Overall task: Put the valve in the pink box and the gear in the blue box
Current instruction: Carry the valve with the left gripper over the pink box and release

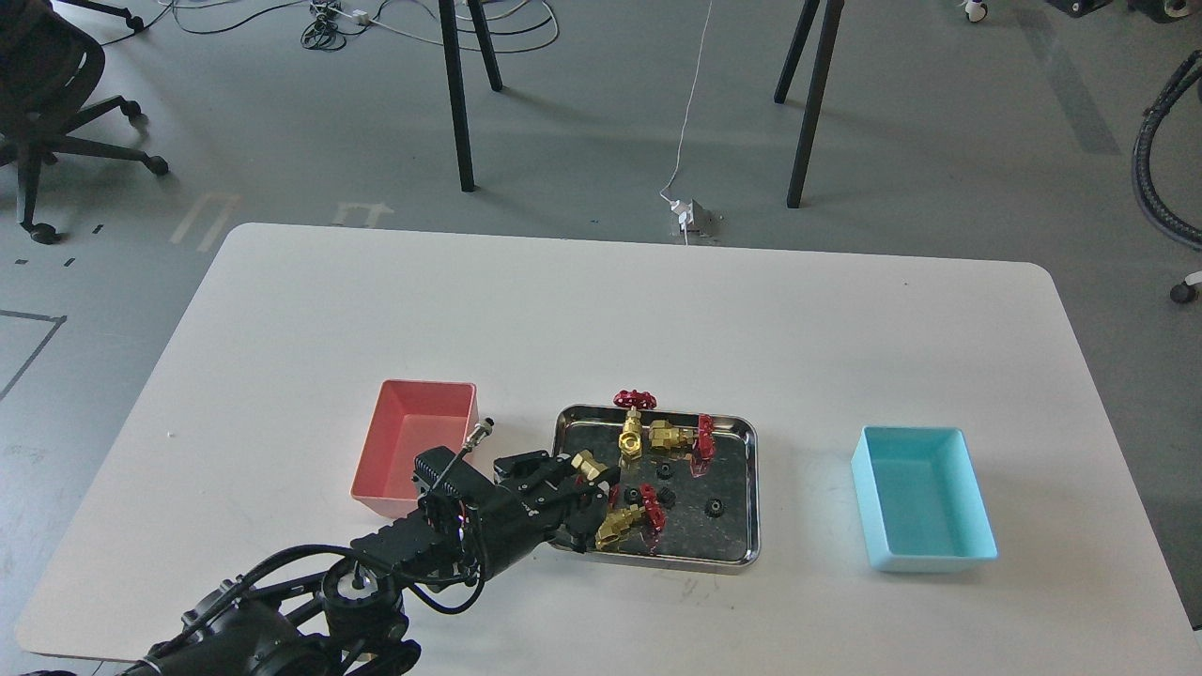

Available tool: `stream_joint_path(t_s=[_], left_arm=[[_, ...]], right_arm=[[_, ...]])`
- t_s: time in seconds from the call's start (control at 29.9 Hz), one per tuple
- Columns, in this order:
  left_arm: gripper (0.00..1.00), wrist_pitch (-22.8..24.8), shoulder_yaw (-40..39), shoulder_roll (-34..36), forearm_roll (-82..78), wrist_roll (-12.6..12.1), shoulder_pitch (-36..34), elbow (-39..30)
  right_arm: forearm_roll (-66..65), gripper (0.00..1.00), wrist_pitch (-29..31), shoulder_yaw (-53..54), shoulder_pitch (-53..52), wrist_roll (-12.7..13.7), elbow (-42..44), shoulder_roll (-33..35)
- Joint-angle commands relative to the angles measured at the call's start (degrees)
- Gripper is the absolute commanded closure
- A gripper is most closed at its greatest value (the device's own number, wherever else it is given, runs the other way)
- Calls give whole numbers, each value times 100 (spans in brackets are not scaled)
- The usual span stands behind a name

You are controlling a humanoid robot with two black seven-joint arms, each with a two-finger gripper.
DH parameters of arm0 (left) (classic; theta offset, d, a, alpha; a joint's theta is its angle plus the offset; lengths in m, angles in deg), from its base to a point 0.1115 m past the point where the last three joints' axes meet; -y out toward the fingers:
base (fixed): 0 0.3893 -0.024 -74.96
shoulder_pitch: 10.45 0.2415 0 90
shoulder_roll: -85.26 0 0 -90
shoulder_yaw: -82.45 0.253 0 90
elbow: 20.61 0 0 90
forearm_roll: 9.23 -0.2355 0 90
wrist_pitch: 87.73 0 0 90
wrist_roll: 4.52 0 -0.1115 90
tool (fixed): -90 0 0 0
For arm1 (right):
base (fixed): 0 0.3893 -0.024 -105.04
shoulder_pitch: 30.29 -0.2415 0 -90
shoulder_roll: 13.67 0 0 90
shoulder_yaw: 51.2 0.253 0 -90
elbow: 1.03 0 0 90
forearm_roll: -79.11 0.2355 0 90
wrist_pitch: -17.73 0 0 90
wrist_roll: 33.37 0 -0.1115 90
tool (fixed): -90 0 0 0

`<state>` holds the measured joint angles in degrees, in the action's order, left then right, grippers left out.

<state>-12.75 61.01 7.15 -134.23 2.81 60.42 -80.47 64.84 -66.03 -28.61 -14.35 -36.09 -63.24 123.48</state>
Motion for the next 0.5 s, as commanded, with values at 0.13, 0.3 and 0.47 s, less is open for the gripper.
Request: stream_joint_path(t_s=[0.13,0.3,0.47], left_arm=[[82,-10,-659,181,0,6,23,-464],[82,-36,-1143,945,0,-12,58,-1123],[82,-150,-1301,2008,0,-21,418,-1598]], right_arm=[[-6,1,1,-17,49,0,59,-4],[-6,1,1,-17,32,0,68,5],[-6,1,1,-17,5,0,68,-30]])
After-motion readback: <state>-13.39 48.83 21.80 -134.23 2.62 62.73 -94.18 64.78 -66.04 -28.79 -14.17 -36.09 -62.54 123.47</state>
